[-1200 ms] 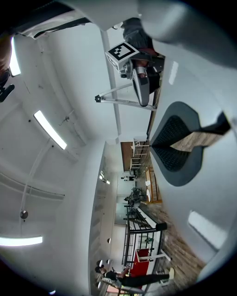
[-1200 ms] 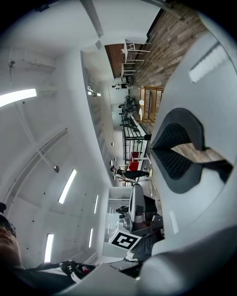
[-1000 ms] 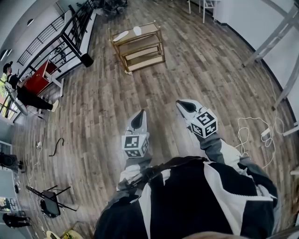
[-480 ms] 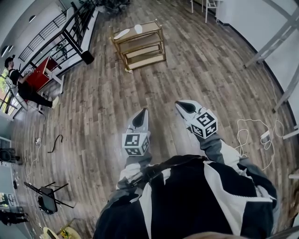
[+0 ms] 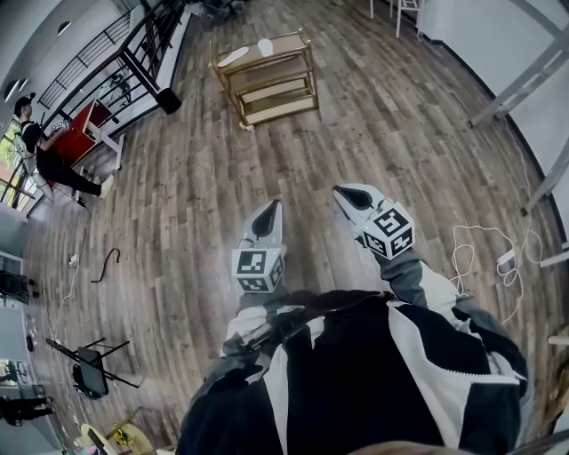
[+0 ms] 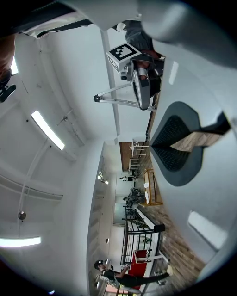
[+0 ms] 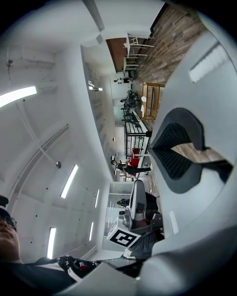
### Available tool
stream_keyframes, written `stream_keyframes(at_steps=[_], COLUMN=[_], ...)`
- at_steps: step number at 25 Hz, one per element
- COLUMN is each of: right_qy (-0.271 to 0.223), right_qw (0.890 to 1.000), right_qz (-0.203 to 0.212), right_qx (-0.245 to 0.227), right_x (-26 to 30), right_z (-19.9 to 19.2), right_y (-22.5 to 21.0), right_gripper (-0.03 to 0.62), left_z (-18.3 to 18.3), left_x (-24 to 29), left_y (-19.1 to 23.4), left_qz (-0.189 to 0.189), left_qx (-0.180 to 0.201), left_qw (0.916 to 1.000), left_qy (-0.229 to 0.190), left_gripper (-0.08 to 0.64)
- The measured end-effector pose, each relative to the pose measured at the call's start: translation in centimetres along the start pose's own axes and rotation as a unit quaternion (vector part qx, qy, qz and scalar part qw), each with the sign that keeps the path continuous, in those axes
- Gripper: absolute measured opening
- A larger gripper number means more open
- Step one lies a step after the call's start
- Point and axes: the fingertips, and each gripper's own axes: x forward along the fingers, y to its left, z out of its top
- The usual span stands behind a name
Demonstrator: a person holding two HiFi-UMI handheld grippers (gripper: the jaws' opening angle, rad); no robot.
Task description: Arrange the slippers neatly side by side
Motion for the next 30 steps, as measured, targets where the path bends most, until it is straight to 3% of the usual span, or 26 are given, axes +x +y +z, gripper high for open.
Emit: stream_keyframes(at_steps=[15, 30], right_qy=[0.008, 0.003], right_qw=[1.0, 0.999], right_qz=[-0.01, -0.03], right_qx=[0.003, 0.016], right_x=[4.3, 16.4], right_z=[-0.2, 2.3], right_y=[-2.8, -6.2], right_gripper=[0.005, 0.006], left_z=[-0.8, 0.6], left_x=[4.5, 11.6], left_y=[3.5, 14.4], left_qz=[-0.019, -0.054], left_qx=[-0.004, 0.005], left_qw=[0.9998, 0.9985], left_qy=[0.009, 0.01], left_gripper=[0.014, 0.014])
